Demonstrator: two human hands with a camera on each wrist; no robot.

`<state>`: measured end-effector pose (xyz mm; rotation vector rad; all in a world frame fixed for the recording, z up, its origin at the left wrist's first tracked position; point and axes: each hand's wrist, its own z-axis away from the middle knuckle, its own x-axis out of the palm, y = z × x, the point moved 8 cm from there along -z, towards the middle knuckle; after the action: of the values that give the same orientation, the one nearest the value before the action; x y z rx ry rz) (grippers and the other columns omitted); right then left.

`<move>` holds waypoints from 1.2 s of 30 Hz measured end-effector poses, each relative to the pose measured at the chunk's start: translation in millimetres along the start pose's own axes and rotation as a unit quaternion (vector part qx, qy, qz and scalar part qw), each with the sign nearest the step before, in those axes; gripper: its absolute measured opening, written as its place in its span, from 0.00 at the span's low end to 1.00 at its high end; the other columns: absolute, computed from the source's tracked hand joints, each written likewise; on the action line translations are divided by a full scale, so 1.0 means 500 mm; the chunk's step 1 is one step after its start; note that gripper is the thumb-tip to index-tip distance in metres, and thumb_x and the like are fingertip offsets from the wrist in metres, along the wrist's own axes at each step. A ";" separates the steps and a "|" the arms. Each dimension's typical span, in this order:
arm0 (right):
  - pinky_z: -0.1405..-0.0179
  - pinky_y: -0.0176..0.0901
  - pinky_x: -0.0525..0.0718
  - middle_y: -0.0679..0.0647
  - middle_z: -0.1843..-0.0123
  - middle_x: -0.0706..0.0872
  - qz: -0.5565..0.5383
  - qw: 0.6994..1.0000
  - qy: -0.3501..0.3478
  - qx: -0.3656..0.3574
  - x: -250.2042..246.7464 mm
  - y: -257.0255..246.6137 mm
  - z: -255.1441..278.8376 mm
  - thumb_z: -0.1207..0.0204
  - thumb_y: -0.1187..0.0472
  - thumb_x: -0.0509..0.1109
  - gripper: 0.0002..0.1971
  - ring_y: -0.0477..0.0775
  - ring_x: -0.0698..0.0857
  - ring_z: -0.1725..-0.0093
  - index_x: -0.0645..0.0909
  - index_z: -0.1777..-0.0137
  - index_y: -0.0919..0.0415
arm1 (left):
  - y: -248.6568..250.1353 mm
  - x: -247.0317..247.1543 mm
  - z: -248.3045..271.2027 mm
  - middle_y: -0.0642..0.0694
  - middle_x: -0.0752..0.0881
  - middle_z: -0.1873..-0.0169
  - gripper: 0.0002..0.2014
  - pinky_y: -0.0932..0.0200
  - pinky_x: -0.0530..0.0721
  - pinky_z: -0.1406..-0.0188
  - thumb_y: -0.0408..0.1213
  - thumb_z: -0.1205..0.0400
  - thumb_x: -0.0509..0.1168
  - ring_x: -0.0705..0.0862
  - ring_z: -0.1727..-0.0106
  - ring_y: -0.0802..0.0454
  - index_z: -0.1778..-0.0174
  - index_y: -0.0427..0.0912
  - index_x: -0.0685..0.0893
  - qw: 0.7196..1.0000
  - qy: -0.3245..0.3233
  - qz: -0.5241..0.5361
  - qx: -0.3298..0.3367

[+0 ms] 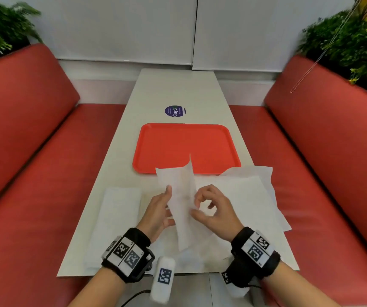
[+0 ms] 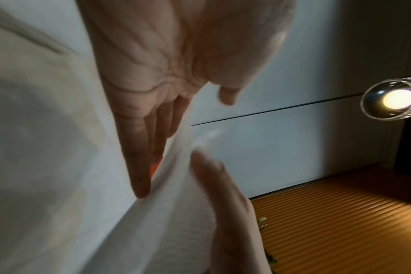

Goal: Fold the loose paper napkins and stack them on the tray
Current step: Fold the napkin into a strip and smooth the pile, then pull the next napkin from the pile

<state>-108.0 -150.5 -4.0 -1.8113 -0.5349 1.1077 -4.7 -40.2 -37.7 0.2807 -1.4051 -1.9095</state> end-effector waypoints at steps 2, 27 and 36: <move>0.55 0.28 0.70 0.44 0.51 0.80 0.011 0.999 -0.050 -0.013 0.065 -0.029 -0.005 0.34 0.44 0.77 0.12 0.46 0.79 0.47 0.80 0.59 0.47 | 0.016 -0.010 0.023 0.39 0.91 0.48 0.28 0.41 0.85 0.45 0.60 0.14 0.49 0.89 0.47 0.40 0.40 0.45 0.87 1.000 -0.013 -0.013 0.010; 0.63 0.42 0.86 0.52 0.36 0.75 -0.065 0.981 -0.082 0.167 0.383 -0.009 -0.082 0.29 0.55 0.79 0.31 0.52 0.79 0.56 0.75 0.27 0.55 | 0.044 -0.394 0.063 0.43 0.83 0.58 0.34 0.63 0.82 0.60 0.31 0.22 0.72 0.83 0.62 0.47 0.26 0.63 0.67 0.917 0.162 -0.353 0.092; 0.34 0.39 0.76 0.52 0.35 0.66 0.091 0.976 -0.112 0.163 0.377 0.019 -0.080 0.31 0.49 0.79 0.38 0.53 0.78 0.39 0.68 0.22 0.49 | 0.024 -0.405 0.049 0.45 0.77 0.49 0.21 0.60 0.77 0.49 0.32 0.22 0.70 0.80 0.47 0.45 0.34 0.50 0.78 0.862 0.191 -0.465 0.067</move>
<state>20.0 -36.6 -92.2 -1.4808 -0.2975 1.4452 129.1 111.5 -66.4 1.5512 -1.2050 -2.2740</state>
